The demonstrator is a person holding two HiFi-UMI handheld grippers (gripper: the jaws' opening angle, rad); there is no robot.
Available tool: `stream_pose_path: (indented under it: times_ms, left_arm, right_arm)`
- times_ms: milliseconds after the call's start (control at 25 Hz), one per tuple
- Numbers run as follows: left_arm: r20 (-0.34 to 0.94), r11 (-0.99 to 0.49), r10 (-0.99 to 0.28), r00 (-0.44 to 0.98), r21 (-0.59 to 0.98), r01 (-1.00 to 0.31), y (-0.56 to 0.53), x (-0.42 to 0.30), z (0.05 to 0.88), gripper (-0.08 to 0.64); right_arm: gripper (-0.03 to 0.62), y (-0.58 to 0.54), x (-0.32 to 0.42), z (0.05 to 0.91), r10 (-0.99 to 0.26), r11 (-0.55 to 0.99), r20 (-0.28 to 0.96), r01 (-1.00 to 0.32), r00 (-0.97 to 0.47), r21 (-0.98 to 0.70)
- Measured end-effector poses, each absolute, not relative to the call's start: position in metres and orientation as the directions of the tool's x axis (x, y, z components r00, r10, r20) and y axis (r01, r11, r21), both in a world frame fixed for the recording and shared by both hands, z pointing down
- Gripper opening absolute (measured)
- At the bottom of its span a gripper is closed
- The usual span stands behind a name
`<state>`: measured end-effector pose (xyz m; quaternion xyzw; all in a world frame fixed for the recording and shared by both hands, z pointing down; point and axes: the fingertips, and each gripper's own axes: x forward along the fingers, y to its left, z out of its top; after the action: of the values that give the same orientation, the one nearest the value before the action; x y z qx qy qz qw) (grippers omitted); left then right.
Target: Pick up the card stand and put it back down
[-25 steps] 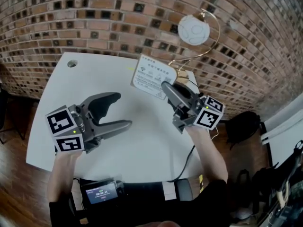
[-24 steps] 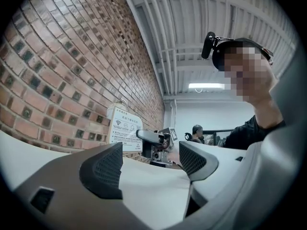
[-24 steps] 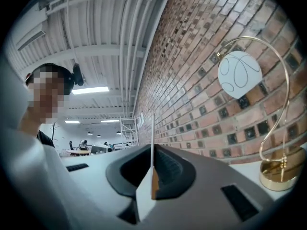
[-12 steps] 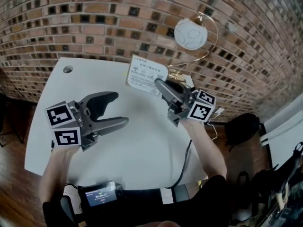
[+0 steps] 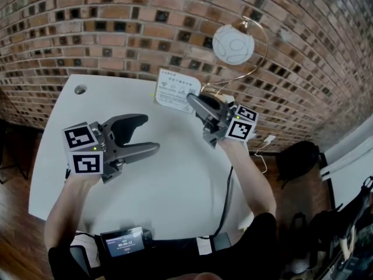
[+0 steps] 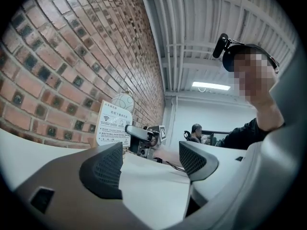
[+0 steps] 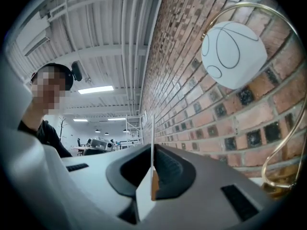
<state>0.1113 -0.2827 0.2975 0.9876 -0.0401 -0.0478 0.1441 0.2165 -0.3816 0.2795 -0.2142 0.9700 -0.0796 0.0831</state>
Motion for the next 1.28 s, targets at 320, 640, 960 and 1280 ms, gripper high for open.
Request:
stream_pose_path:
  times_ms: [320,640,960,1280]
  left_arm:
    - [-0.092,-0.953,-0.093,0.991,0.296,-0.061,-0.288,0.114,0.305,0.36]
    - [-0.102,-0.946,-0.101,0.99,0.317,-0.063,-0.295,0.114,0.312,0.36]
    - [-0.096,-0.942,-0.102,0.99,0.329,-0.065,-0.298,0.113,0.319,0.36]
    - [-0.092,-0.94,-0.105,0.99,0.335,-0.068,-0.3,0.113,0.323,0.36]
  right_arm:
    - [0.026,-0.415,0.222,0.296,-0.432,0.892,-0.098,-0.408,-0.897,-0.196]
    - [0.026,-0.457,0.226,0.313,-0.448,0.88,-0.093,-0.421,-0.889,-0.22]
    - [0.026,-0.488,0.228,0.334,-0.464,0.866,-0.097,-0.428,-0.881,-0.257]
    - [0.026,-0.506,0.221,0.342,-0.47,0.863,-0.083,-0.438,-0.879,-0.25]
